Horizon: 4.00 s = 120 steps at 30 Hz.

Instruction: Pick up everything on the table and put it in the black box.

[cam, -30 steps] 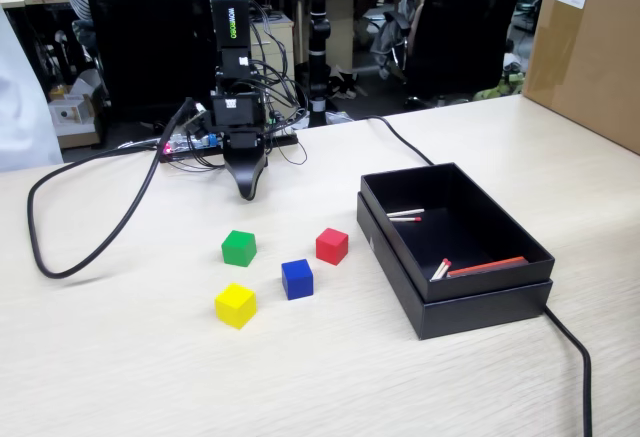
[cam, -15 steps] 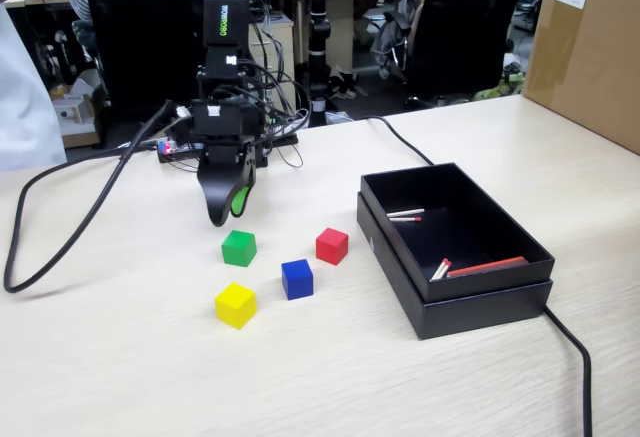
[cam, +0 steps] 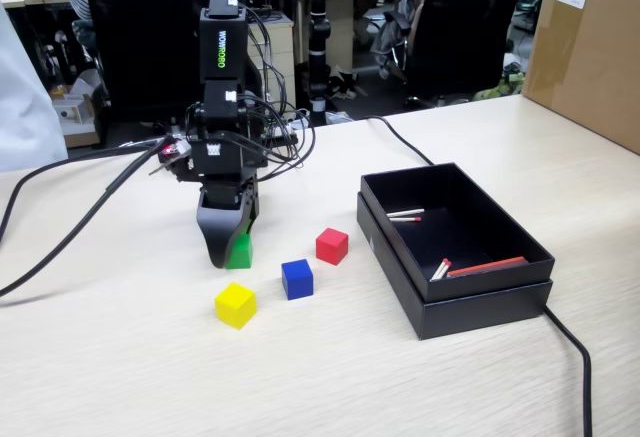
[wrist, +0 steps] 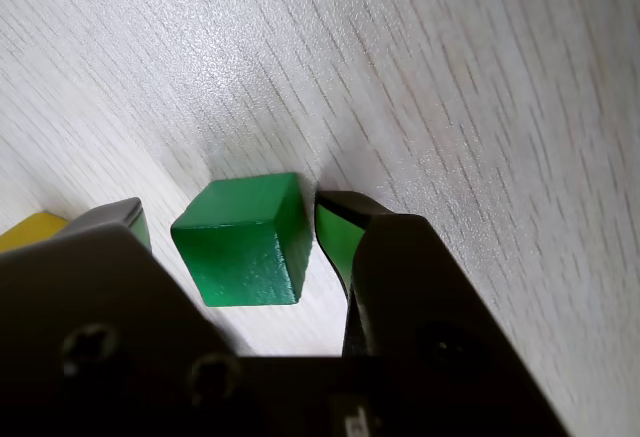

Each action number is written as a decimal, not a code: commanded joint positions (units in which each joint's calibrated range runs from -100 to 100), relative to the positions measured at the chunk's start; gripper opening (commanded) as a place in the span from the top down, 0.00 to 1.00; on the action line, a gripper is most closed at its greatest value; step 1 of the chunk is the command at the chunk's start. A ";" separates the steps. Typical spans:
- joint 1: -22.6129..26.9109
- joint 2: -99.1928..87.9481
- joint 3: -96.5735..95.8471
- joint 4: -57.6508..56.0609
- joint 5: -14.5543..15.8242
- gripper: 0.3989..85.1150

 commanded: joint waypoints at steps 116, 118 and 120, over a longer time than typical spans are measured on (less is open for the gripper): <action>10.01 -1.56 58.65 -28.49 -1.66 0.89; 13.28 -1.68 58.83 -28.58 -0.73 0.89; 17.24 2.34 60.65 -28.49 0.59 0.89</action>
